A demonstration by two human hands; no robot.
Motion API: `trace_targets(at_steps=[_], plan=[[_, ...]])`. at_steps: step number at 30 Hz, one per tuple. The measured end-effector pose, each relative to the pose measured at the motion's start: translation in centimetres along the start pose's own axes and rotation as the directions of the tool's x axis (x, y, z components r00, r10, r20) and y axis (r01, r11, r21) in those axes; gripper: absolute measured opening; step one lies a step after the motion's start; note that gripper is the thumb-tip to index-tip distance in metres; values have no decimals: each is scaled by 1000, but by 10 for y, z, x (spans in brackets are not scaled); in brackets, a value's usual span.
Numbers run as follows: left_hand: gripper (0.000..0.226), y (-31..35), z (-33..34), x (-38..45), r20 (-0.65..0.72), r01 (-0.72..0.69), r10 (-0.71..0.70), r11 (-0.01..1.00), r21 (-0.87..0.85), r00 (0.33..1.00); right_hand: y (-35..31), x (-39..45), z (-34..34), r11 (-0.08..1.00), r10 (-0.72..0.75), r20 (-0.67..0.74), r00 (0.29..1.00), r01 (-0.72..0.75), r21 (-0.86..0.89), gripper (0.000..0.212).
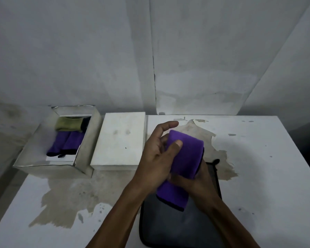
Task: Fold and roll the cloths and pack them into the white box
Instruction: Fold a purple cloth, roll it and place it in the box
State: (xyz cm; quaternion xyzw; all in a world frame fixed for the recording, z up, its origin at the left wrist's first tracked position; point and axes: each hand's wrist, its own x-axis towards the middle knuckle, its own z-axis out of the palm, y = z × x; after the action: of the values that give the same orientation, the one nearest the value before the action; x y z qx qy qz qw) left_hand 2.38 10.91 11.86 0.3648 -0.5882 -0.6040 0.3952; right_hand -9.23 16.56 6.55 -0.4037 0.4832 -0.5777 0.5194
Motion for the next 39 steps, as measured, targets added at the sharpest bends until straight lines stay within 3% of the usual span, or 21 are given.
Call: trace_targets(at_steps=[4,6,8,11,14,16,23,26,30,34,39], plan=[[42,7,-13,1,52,-15,1,963,270,999,0,2,-3,999,49,-30,998,-48,23,51],[37,9,-23,4,-1,-73,82,897,435,997,1,2,-5,997,76,-38,996,-75,32,50],[35,8,-34,8,-91,-72,132,870,487,987,1,3,-6,992,114,-76,991,-110,64,50],[41,-3,-42,9,-95,25,15,916,401,995,1,8,-4,981,143,-102,985,-127,149,51],[37,-18,-39,1,129,152,-170,979,138,977,-1,13,2,965,158,-123,980,-127,229,45],[24,-23,-40,-5,180,188,-188,982,17,966,-1,17,6,963,174,-160,972,-134,233,41],[26,-25,-49,-6,202,189,-167,977,-97,965,-2,22,19,984,149,-356,923,-101,150,41],[27,-29,-55,-5,181,190,-168,975,-113,969,-2,23,21,976,188,-366,912,-131,175,40],[32,-32,-60,-6,173,177,-169,984,-28,970,-5,24,23,945,249,-281,927,-170,278,18],[31,-32,-62,-7,190,164,-168,986,36,967,-8,26,25,933,268,-292,918,-172,315,26],[33,-32,-60,-8,193,178,-187,982,62,963,-8,28,33,945,221,-311,924,-124,302,17]])
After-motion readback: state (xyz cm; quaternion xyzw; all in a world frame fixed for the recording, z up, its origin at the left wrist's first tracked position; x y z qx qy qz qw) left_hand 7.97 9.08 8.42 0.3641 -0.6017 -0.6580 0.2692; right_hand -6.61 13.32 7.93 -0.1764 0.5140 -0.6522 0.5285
